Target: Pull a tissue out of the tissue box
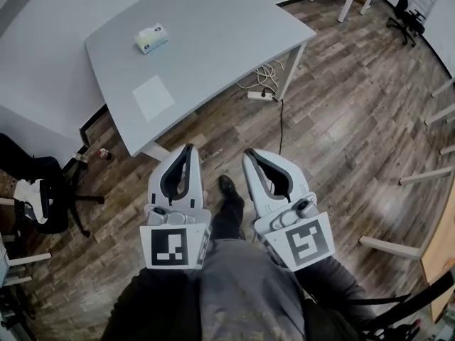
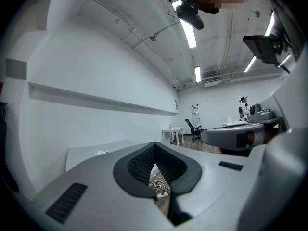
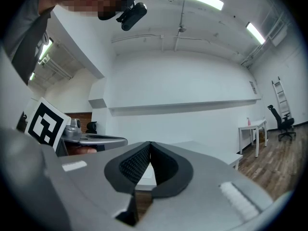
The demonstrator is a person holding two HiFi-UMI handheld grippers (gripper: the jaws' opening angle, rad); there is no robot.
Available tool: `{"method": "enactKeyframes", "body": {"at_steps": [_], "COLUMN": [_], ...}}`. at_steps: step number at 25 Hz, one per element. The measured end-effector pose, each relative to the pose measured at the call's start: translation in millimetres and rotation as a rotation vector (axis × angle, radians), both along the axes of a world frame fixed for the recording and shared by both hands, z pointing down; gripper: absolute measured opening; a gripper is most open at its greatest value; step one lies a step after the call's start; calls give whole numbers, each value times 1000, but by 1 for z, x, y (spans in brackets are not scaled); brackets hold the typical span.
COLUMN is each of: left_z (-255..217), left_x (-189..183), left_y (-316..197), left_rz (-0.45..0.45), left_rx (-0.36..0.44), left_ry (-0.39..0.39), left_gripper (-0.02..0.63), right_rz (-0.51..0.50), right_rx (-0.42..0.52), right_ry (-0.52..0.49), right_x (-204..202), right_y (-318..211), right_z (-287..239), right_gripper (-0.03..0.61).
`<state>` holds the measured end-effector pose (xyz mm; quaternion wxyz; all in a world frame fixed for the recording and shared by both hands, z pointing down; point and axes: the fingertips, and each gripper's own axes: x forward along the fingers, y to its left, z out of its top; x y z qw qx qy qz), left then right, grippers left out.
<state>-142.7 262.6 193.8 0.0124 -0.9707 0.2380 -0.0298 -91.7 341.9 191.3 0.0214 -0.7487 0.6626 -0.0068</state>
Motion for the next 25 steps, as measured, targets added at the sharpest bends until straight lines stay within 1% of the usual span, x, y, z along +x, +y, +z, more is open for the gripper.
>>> {"method": "enactKeyframes", "body": {"at_steps": [5, 7, 10, 13, 16, 19, 22, 23, 25], "left_z": [19, 22, 24, 28, 29, 25, 27, 27, 22], "left_x": [56, 79, 112, 137, 151, 159, 161, 163, 165], "left_y": [-46, -73, -115, -155, -188, -218, -243, -252, -270], "left_rz": [-2, -21, -48, -68, -80, -103, -133, -147, -183], "left_rx": [-21, -29, -43, -60, -65, -69, -84, -84, -72], "left_ry": [-11, -1, -5, -30, -63, -68, -82, -77, -37], "left_gripper": [2, 2, 2, 2, 2, 2, 2, 2, 2], "right_rz": [-20, -39, -89, -157, -217, -261, -302, -316, -343], "right_rx": [-27, -39, -58, -75, -90, -88, -81, -71, -56], "right_ry": [4, -13, -22, -24, -26, -29, 4, 17, 35], "right_x": [50, 72, 103, 126, 137, 146, 152, 154, 158], "right_y": [-47, -75, -123, -177, -220, -256, -289, -301, -321], "right_z": [16, 22, 26, 26, 20, 12, 5, 1, -4], "right_gripper": [2, 2, 2, 2, 2, 2, 2, 2, 2]}}
